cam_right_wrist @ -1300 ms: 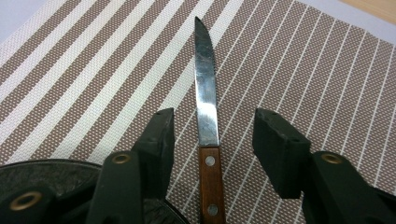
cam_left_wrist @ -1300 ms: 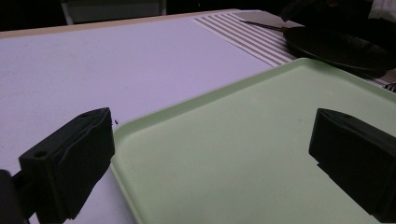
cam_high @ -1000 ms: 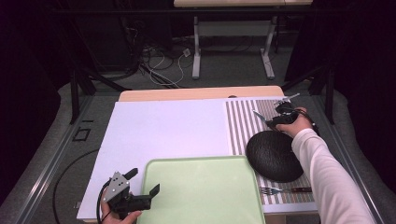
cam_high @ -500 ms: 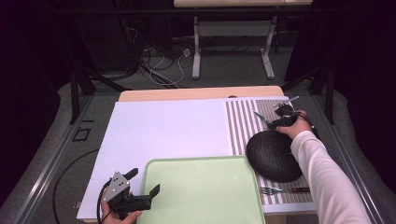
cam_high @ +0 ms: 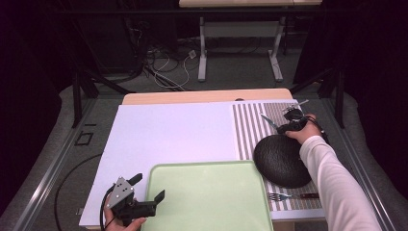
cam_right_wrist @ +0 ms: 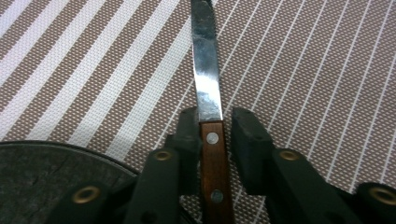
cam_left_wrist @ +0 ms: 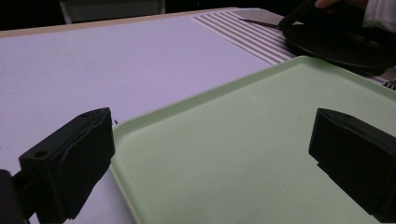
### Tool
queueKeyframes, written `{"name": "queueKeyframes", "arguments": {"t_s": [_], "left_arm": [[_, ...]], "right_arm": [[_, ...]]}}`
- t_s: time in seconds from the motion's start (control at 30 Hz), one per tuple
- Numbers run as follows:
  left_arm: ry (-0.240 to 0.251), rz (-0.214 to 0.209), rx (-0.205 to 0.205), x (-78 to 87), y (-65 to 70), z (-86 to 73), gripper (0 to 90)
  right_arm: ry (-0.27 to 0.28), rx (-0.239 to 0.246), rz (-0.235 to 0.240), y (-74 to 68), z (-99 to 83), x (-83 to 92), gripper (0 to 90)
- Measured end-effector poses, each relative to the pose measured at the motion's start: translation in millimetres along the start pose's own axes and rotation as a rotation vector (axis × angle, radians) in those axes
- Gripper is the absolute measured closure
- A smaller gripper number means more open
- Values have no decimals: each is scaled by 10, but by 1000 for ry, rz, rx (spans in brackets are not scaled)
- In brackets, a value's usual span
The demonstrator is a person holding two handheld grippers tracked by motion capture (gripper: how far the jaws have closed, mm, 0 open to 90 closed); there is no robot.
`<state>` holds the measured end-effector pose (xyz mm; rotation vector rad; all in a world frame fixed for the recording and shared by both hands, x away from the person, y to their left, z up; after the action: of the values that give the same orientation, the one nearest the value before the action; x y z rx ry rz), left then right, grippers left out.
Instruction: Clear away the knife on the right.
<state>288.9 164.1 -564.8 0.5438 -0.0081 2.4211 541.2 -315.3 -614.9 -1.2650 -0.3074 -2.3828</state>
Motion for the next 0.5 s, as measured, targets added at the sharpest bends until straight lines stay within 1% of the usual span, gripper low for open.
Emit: {"name": "queueKeyframes", "arguments": {"t_s": [0.03,0.07,0.1,0.17,0.2,0.33,0.43,0.47,0.5], "left_arm": [[0,0,1,0,1,0,6],[0,0,0,0,1,0,6],[0,0,0,0,1,0,6],[0,0,1,0,-1,-1,6],[-1,-1,2,-1,1,-1,6],[0,-1,2,-1,3,0,6],[0,-1,0,0,0,-1,6],[0,-1,1,0,1,-1,6],[0,0,1,0,0,-1,6]], "right_arm": [[1,0,6,-9,1,1,739],[9,4,2,-9,6,-5,746],[2,5,-3,-8,1,0,757],[2,13,6,-19,2,1,764],[10,16,4,-14,6,-5,768],[2,18,-5,-10,-1,1,769],[11,13,3,-27,7,-5,770],[0,18,-1,-24,-1,2,770],[3,19,-3,-23,0,1,770]]}}
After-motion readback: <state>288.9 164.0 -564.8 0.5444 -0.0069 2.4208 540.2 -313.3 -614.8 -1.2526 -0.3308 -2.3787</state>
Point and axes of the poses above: each handheld gripper's, and its own axes: x roughly backward along the jaws, z roughly out of its top, y roughly to its right, the point moved 9 cm from there along -x, roughly forward along the jaws, and after that the axes turned 2 degrees about x, right-handed, at the moved point
